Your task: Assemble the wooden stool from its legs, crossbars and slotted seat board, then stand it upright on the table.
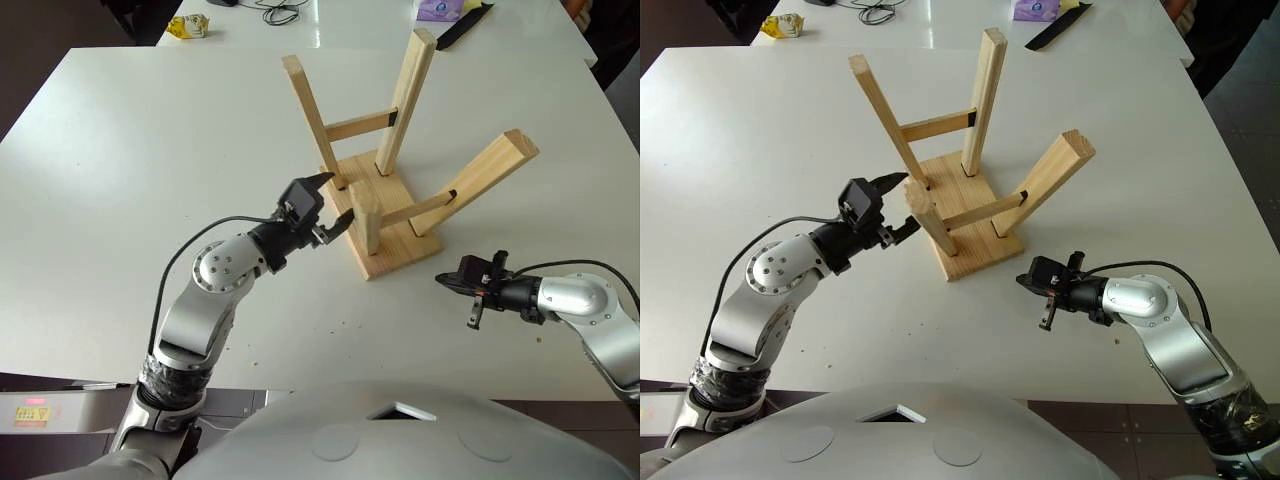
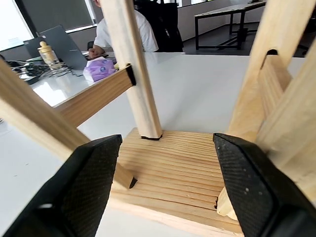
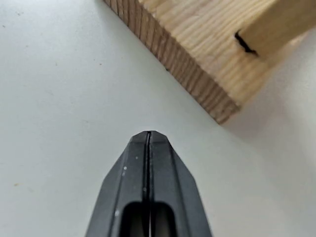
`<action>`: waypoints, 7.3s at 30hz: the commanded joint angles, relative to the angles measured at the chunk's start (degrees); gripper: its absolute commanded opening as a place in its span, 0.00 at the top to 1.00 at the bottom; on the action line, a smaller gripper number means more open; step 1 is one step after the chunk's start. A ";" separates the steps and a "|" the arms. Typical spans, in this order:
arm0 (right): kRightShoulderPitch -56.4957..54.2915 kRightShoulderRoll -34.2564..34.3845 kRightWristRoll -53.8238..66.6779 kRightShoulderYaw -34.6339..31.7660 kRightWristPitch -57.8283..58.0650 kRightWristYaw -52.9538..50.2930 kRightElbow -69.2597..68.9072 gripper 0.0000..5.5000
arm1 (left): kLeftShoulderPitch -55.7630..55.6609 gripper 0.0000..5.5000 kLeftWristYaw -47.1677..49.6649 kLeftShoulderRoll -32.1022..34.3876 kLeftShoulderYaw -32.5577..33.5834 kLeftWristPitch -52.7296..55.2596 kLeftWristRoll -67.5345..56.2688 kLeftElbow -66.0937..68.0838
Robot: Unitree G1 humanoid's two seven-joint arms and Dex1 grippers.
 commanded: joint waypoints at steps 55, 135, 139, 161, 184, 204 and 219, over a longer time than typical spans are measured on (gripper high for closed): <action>-18.62 11.99 -21.22 8.82 -20.71 -8.33 29.01 0.86 | -35.50 0.51 -5.46 -3.32 7.53 -55.70 18.50 101.02; 7.63 12.58 2.13 -3.55 3.01 -6.37 -6.48 0.73 | 2.93 0.51 -23.36 17.16 15.03 -29.79 1.45 40.70; 7.31 12.63 0.38 -2.79 1.86 -7.98 -4.10 0.73 | 3.19 0.51 -24.49 17.49 14.26 -31.05 2.07 42.49; 8.63 8.48 0.38 -4.98 -2.60 -4.82 0.36 1.00 | 5.92 0.70 -29.08 18.89 16.07 -26.32 -5.32 35.88; 3.72 14.19 -4.17 1.77 -2.95 -9.20 0.13 1.00 | 1.95 0.70 -22.20 14.55 8.39 -38.35 5.72 45.20; 10.28 10.60 2.77 -5.01 7.48 -6.41 -19.04 1.00 | 22.11 0.70 -18.92 18.88 15.39 -22.81 -3.02 13.69; 13.88 7.13 7.25 -9.28 15.25 -5.93 -31.97 1.00 | 28.65 0.70 -18.34 22.45 24.74 -9.64 -10.71 -5.90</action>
